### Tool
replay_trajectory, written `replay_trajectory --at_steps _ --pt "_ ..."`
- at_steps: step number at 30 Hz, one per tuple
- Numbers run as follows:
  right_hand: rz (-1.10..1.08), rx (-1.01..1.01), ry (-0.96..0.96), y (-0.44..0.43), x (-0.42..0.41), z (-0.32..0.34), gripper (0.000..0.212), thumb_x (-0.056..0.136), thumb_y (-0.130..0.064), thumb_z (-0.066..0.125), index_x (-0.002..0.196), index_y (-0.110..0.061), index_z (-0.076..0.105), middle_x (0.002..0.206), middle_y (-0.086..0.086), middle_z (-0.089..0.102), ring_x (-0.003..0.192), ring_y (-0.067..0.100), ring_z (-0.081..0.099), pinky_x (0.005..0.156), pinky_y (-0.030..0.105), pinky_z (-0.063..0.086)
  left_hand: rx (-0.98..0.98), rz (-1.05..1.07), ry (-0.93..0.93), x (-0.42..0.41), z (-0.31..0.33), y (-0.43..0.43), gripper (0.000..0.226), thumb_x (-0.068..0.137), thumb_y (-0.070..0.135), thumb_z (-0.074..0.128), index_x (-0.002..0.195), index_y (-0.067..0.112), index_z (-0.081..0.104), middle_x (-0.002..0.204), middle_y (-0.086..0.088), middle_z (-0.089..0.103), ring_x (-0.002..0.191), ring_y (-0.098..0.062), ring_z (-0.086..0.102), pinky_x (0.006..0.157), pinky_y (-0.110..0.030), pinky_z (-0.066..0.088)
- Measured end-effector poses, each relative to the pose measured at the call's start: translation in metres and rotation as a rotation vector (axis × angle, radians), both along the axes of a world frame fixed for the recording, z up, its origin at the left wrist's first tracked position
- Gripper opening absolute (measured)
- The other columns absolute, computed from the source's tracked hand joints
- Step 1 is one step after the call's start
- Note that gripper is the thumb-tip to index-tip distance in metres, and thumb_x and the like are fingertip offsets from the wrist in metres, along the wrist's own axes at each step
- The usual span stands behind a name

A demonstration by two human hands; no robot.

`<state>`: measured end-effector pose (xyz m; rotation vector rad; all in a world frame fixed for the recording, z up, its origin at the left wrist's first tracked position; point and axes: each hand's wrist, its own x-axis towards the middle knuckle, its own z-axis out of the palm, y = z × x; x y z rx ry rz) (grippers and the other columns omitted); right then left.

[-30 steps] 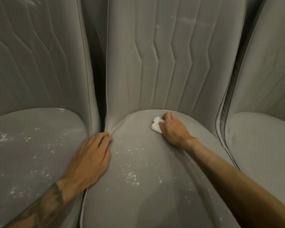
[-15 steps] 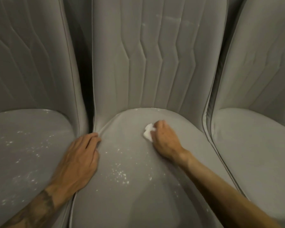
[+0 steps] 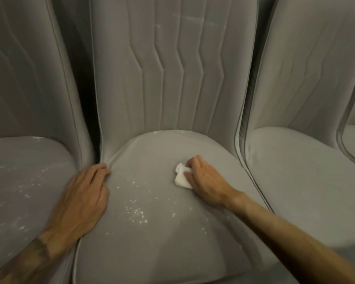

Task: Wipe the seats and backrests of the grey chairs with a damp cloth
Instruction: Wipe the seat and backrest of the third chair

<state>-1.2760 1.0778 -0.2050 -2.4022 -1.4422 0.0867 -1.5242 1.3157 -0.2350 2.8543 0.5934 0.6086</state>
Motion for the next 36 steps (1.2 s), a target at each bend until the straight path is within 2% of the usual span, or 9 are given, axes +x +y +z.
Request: replay_trajectory --at_steps 5,9,11,16,22,27,32,34,36 --pt "-0.348 -0.026 -0.058 -0.019 0.036 0.009 0.026 0.105 -0.027 0.041 0.117 -0.005 0.049 0.116 0.015 0.05 0.101 0.032 0.052 0.09 0.039 0.039 -0.011 0.006 -0.008 0.001 -0.001 0.0 0.043 0.096 0.02 0.034 0.125 0.004 0.06 0.133 -0.018 0.06 0.116 -0.038 0.059 0.106 -0.047 0.039" --pt "-0.084 0.021 -0.032 -0.014 -0.022 -0.005 0.021 0.104 -0.032 0.041 0.109 -0.013 0.048 0.106 0.008 0.05 0.089 0.027 0.05 0.084 0.039 0.041 -0.03 0.007 -0.003 0.001 0.0 -0.001 0.044 0.095 0.021 0.034 0.125 0.003 0.061 0.133 -0.018 0.06 0.117 -0.039 0.059 0.107 -0.048 0.039" --pt "-0.021 -0.014 -0.047 -0.03 -0.012 0.003 0.023 0.104 -0.035 0.041 0.11 -0.014 0.048 0.108 0.007 0.05 0.091 0.026 0.05 0.084 0.036 0.038 -0.034 0.009 0.007 0.0 0.001 -0.002 0.045 0.095 0.022 0.033 0.126 0.003 0.061 0.134 -0.018 0.059 0.119 -0.04 0.059 0.106 -0.049 0.04" --pt "-0.355 -0.066 -0.06 -0.058 0.031 0.014 0.027 0.105 -0.029 0.039 0.116 -0.006 0.048 0.116 0.014 0.049 0.101 0.032 0.052 0.091 0.04 0.04 -0.029 0.005 0.015 -0.001 0.003 -0.004 0.044 0.095 0.019 0.035 0.125 0.001 0.061 0.134 -0.021 0.06 0.118 -0.043 0.06 0.105 -0.057 0.046" --pt "-0.087 -0.02 -0.032 -0.055 -0.017 -0.001 0.023 0.104 -0.038 0.039 0.109 -0.017 0.046 0.106 0.004 0.048 0.088 0.024 0.05 0.081 0.036 0.041 -0.022 -0.006 0.021 -0.002 0.004 -0.003 0.042 0.095 0.018 0.037 0.125 0.0 0.06 0.132 -0.022 0.059 0.116 -0.043 0.059 0.105 -0.056 0.044" --pt "-0.384 -0.047 -0.077 -0.065 0.016 0.01 0.026 0.105 -0.029 0.039 0.115 -0.007 0.048 0.115 0.014 0.05 0.099 0.033 0.052 0.091 0.043 0.04 0.003 -0.028 0.02 -0.002 0.003 -0.001 0.04 0.095 0.017 0.037 0.125 0.001 0.059 0.132 -0.021 0.058 0.115 -0.044 0.059 0.104 -0.056 0.044" --pt "-0.119 -0.023 -0.01 -0.071 -0.026 0.0 0.023 0.104 -0.036 0.04 0.11 -0.015 0.046 0.107 0.006 0.049 0.091 0.026 0.051 0.084 0.039 0.041 -0.021 -0.025 0.032 -0.002 0.005 -0.002 0.043 0.097 0.02 0.033 0.126 0.0 0.058 0.132 -0.023 0.058 0.114 -0.044 0.058 0.105 -0.057 0.044" --pt "-0.18 -0.074 -0.03 -0.081 -0.004 0.009 0.026 0.104 -0.034 0.04 0.114 -0.011 0.048 0.113 0.01 0.049 0.097 0.03 0.052 0.09 0.041 0.041 -0.035 -0.021 0.04 -0.002 0.007 -0.003 0.046 0.096 0.022 0.032 0.126 -0.002 0.059 0.133 -0.025 0.058 0.114 -0.046 0.059 0.105 -0.059 0.045" --pt "-0.366 -0.082 -0.037 -0.09 0.014 0.015 0.027 0.105 -0.03 0.04 0.116 -0.007 0.048 0.117 0.014 0.049 0.102 0.033 0.052 0.093 0.043 0.04 -0.033 -0.023 0.038 -0.002 0.008 -0.005 0.047 0.096 0.021 0.032 0.125 -0.003 0.059 0.132 -0.026 0.059 0.114 -0.047 0.059 0.103 -0.06 0.046"
